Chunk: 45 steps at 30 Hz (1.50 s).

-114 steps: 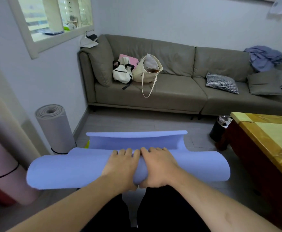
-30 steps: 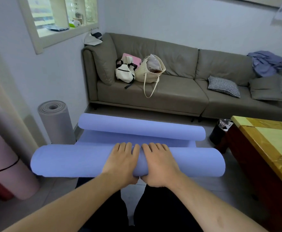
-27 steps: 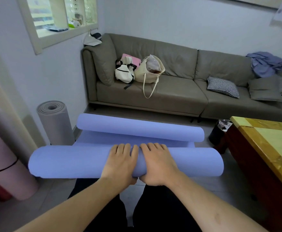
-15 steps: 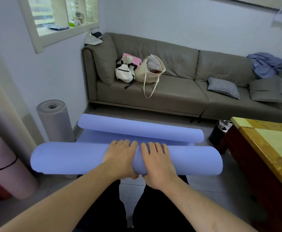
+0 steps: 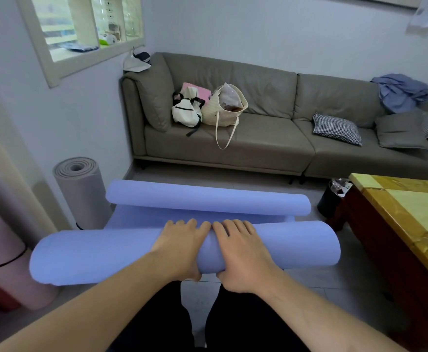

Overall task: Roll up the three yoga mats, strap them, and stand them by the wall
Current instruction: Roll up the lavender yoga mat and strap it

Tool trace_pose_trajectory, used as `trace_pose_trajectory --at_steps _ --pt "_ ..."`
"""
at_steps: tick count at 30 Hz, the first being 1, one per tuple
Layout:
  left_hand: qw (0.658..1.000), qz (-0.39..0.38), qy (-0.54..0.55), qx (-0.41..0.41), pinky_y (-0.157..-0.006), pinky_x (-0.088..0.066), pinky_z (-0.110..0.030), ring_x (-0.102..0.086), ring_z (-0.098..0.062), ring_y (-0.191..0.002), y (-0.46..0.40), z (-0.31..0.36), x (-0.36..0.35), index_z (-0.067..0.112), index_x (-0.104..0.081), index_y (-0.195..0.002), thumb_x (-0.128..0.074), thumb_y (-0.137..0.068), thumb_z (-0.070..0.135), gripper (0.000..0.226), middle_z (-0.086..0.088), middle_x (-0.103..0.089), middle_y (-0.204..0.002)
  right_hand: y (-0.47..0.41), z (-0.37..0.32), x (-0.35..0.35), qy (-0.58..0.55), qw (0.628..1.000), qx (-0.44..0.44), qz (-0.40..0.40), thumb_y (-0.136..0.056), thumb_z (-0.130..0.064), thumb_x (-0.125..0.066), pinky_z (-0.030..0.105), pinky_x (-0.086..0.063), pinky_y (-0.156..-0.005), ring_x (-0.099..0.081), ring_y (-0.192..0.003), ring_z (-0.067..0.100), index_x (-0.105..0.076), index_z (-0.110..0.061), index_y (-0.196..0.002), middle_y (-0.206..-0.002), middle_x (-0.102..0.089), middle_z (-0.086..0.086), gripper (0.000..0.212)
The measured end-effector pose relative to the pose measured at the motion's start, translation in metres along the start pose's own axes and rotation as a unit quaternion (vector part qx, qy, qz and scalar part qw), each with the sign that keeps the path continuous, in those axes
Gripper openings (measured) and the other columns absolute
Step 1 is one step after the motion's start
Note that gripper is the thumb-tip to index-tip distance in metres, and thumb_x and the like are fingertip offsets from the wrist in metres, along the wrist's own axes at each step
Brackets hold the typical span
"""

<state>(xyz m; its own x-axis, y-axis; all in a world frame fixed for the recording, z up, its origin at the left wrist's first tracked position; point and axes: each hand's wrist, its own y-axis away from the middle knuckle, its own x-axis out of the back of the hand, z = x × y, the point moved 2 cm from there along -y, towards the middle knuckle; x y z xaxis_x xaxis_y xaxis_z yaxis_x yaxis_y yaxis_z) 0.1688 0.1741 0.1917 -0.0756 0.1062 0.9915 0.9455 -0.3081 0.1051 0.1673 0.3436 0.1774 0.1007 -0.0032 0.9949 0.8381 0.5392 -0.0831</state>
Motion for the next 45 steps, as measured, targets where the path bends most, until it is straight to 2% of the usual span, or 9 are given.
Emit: trace_pose_trajectory --at_steps 8,15,18,22,25,27,31,38,45 --pt "0.997 -0.038 0.069 -0.011 -0.074 -0.050 -0.035 -0.060 -0.017 -0.087 -0.005 -0.007 0.002 0.033 -0.043 -0.108 -0.083 -0.048 0.065 0.080 0.012 -0.055 -0.101 0.000 0.002 0.004 0.000 0.999 0.003 -0.034 -0.060 -0.041 -0.080 0.037 -0.040 -0.099 -0.048 -0.107 0.024 -0.041 -0.023 -0.129 -0.119 -0.048 -0.002 0.081" --pt "0.998 0.056 -0.024 0.002 -0.087 -0.038 -0.038 -0.054 -0.023 -0.105 0.002 0.012 -0.010 0.021 -0.040 -0.123 -0.076 -0.065 0.054 0.076 0.002 -0.052 -0.116 -0.016 0.002 0.008 -0.005 0.998 -0.018 -0.067 -0.060 -0.047 -0.078 0.039 -0.041 -0.085 -0.053 -0.097 0.024 -0.040 -0.026 -0.108 -0.107 -0.053 -0.004 0.065" --pt "0.999 0.051 -0.006 0.008 -0.082 -0.037 -0.038 -0.056 -0.022 -0.104 -0.001 0.009 -0.009 0.023 -0.039 -0.126 -0.078 -0.063 0.055 0.081 0.004 -0.052 -0.115 -0.017 0.001 0.010 -0.015 0.997 -0.024 -0.067 -0.062 -0.047 -0.079 0.039 -0.042 -0.090 -0.052 -0.102 0.025 -0.042 -0.024 -0.118 -0.112 -0.053 -0.002 0.071" --pt "0.998 0.029 0.049 0.005 -0.071 -0.039 -0.034 -0.056 -0.017 -0.087 -0.008 -0.002 -0.006 0.029 -0.037 -0.106 -0.077 -0.056 0.061 0.072 0.011 -0.055 -0.105 -0.005 -0.003 -0.006 0.016 0.999 -0.038 -0.012 -0.061 -0.053 -0.082 0.048 -0.036 -0.112 -0.050 -0.116 0.031 -0.030 -0.023 -0.147 -0.126 -0.051 0.005 0.105" --pt "0.998 0.026 0.052 0.004 -0.070 -0.039 -0.033 -0.058 -0.016 -0.087 -0.011 -0.003 -0.004 0.031 -0.037 -0.103 -0.076 -0.055 0.062 0.069 0.012 -0.055 -0.102 -0.007 -0.002 -0.011 0.026 0.998 -0.048 0.003 -0.061 -0.054 -0.083 0.050 -0.034 -0.113 -0.051 -0.116 0.032 -0.029 -0.024 -0.142 -0.125 -0.053 0.004 0.102" --pt "0.998 0.043 0.038 0.006 -0.078 -0.039 -0.034 -0.057 -0.018 -0.095 -0.010 -0.001 -0.008 0.029 -0.039 -0.108 -0.074 -0.058 0.061 0.069 0.008 -0.055 -0.108 -0.011 0.000 -0.007 0.021 0.999 -0.048 -0.014 -0.062 -0.055 -0.081 0.049 -0.036 -0.108 -0.051 -0.114 0.030 -0.032 -0.026 -0.137 -0.123 -0.054 0.003 0.095" --pt "0.996 0.064 -0.050 0.038 -0.112 -0.032 -0.045 -0.049 -0.027 -0.122 -0.005 0.012 -0.023 0.015 -0.031 -0.147 -0.073 -0.073 0.051 0.093 -0.004 -0.048 -0.131 -0.022 0.005 0.003 -0.009 0.998 -0.048 -0.044 -0.061 -0.058 -0.079 0.044 -0.037 -0.096 -0.053 -0.106 0.027 -0.039 -0.029 -0.124 -0.114 -0.055 -0.002 0.081" --pt "0.999 0.046 0.000 0.030 -0.082 -0.040 -0.039 -0.058 -0.020 -0.102 -0.014 -0.002 -0.010 0.027 -0.038 -0.117 -0.079 -0.062 0.055 0.074 0.007 -0.055 -0.114 -0.011 0.001 -0.015 0.031 0.998 -0.047 0.004 -0.057 -0.048 -0.087 0.051 -0.036 -0.114 -0.049 -0.118 0.032 -0.034 -0.020 -0.149 -0.131 -0.050 0.007 0.110" --pt "0.998 -0.010 0.060 0.000 -0.063 -0.043 -0.034 -0.060 -0.015 -0.081 -0.018 -0.014 0.004 0.030 -0.043 -0.101 -0.080 -0.052 0.062 0.070 0.013 -0.057 -0.095 -0.012 0.004 0.003 0.013 0.999 -0.024 -0.022 -0.065 -0.043 -0.079 0.041 -0.041 -0.102 -0.051 -0.109 0.028 -0.034 -0.024 -0.142 -0.120 -0.052 0.001 0.091"
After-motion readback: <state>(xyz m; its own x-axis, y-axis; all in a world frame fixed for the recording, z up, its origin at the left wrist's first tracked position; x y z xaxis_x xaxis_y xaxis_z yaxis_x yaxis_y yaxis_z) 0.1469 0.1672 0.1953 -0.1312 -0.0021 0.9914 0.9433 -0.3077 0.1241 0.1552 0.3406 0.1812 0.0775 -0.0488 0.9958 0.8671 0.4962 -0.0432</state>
